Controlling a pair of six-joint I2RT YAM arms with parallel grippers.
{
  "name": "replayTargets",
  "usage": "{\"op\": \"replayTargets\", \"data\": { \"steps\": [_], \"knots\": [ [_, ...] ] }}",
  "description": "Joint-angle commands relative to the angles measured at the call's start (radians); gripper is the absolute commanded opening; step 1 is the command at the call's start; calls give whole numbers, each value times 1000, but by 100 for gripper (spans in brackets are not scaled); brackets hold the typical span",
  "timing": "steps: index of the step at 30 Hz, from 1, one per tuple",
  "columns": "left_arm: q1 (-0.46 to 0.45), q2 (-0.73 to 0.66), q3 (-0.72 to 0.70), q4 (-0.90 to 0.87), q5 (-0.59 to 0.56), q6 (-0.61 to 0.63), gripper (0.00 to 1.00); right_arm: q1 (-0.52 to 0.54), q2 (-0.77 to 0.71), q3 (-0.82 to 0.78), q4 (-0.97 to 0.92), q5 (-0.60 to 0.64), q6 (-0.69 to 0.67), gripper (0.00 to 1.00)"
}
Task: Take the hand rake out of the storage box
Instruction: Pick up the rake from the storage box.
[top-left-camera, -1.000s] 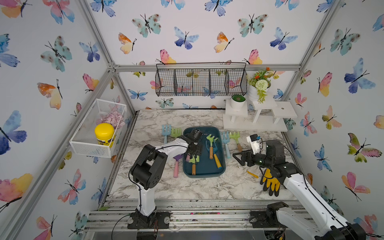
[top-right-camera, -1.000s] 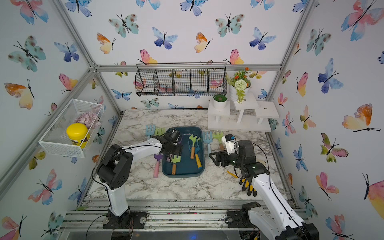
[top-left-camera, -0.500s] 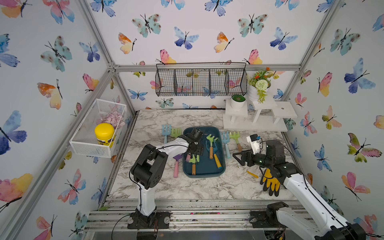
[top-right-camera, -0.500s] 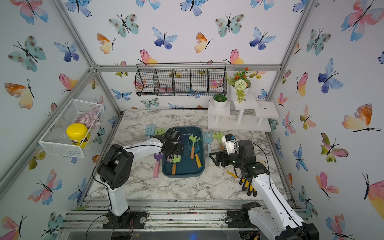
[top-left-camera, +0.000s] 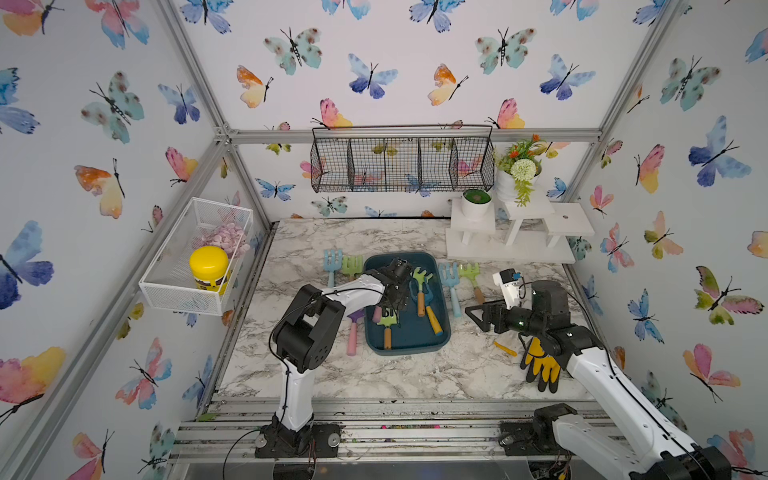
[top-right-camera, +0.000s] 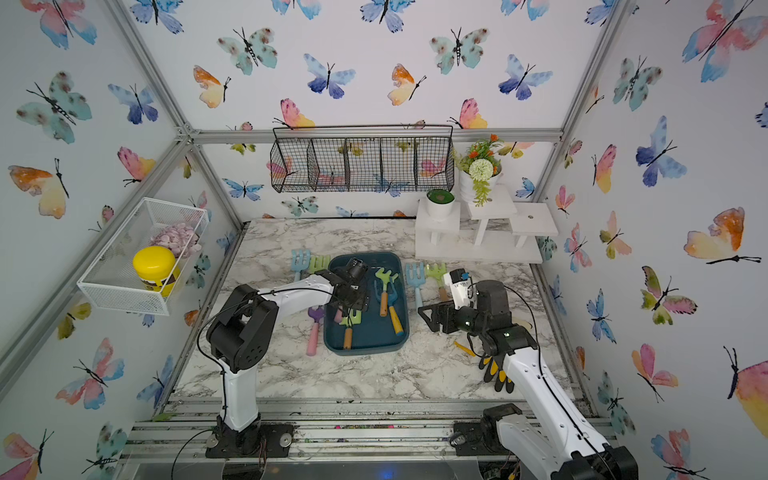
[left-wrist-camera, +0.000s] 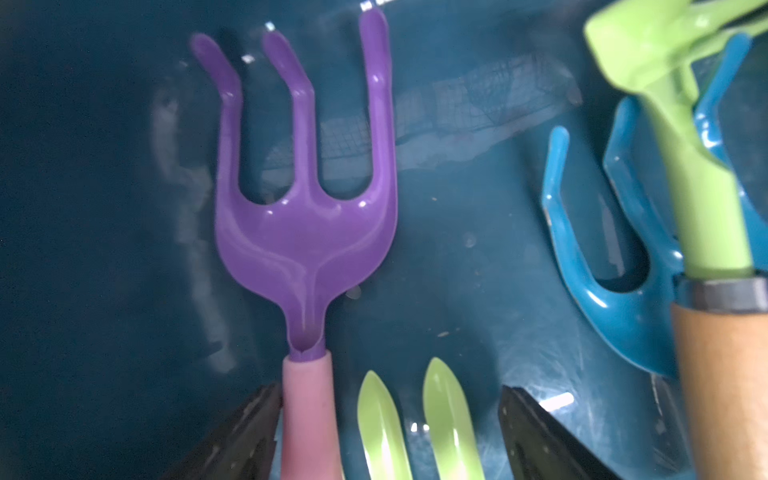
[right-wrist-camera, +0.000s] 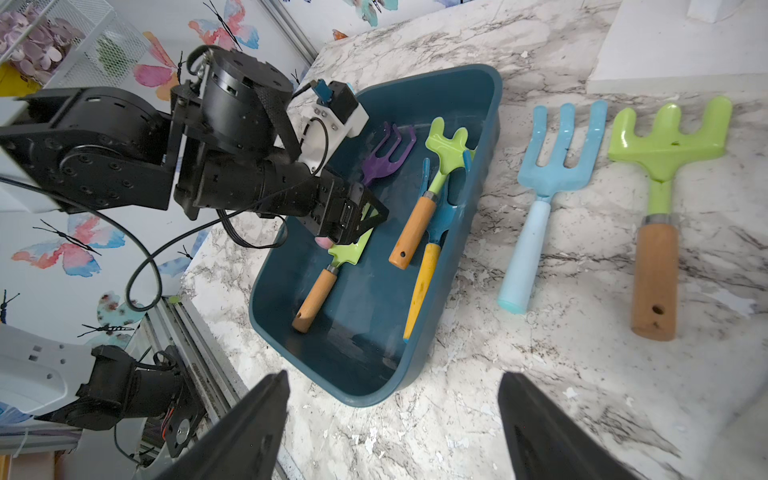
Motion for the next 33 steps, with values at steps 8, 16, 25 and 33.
{"op": "replayTargets", "data": {
  "steps": [8,16,25,33],
  "knots": [
    [-30,52,9,-55,-17,-1,77,5,4,-9,9,-21,0,85],
    [-58,9,6,4,-26,37,72,5,1,-10,10,-26,1,85],
    [-70,4,-24,62,-80,58,63,5,0,-11,11,-30,2,85],
    [-68,-30,-47,64,-101,41,52,5,3,-10,11,-34,2,85]
  ]
}}
